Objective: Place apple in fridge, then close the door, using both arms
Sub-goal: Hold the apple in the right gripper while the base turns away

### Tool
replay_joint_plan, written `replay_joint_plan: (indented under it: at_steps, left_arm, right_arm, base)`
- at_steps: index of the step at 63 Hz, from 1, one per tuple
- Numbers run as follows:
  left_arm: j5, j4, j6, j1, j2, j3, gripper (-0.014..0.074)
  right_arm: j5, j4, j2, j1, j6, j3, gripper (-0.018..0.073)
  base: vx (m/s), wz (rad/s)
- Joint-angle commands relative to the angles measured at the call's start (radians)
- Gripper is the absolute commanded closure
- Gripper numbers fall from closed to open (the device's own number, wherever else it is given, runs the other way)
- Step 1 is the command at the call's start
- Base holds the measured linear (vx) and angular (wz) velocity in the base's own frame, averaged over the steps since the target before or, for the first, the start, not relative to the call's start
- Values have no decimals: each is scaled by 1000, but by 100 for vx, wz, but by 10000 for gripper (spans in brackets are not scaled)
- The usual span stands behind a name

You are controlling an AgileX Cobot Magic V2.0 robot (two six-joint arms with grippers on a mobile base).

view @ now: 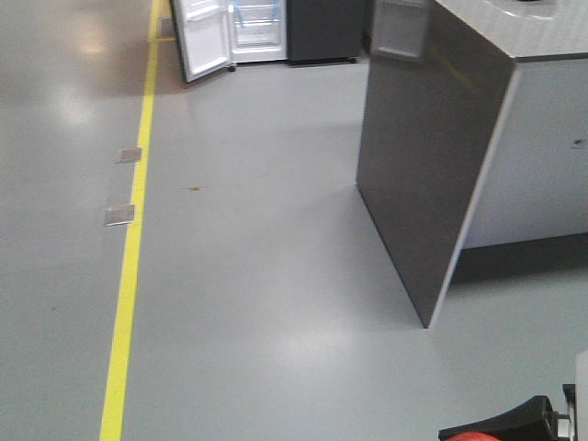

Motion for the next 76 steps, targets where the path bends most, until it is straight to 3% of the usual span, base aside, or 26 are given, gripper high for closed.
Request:
replay_joint_plan:
  at_steps: [1,36,76]
  left_arm:
    - [-75,-4,-3,0,-15,21,603]
    - [-75,-4,-3,0,-15,21,603]
    - [-75,-4,-3,0,-15,21,603]
  right_arm:
    - [-36,46,1,1,-2,-29,253]
    - [-35,45,1,1,-2,-29,253]
    - [-35,45,1,1,-3,-29,253]
  base:
    - [9,34]
    - [11,30]
    - [17,5]
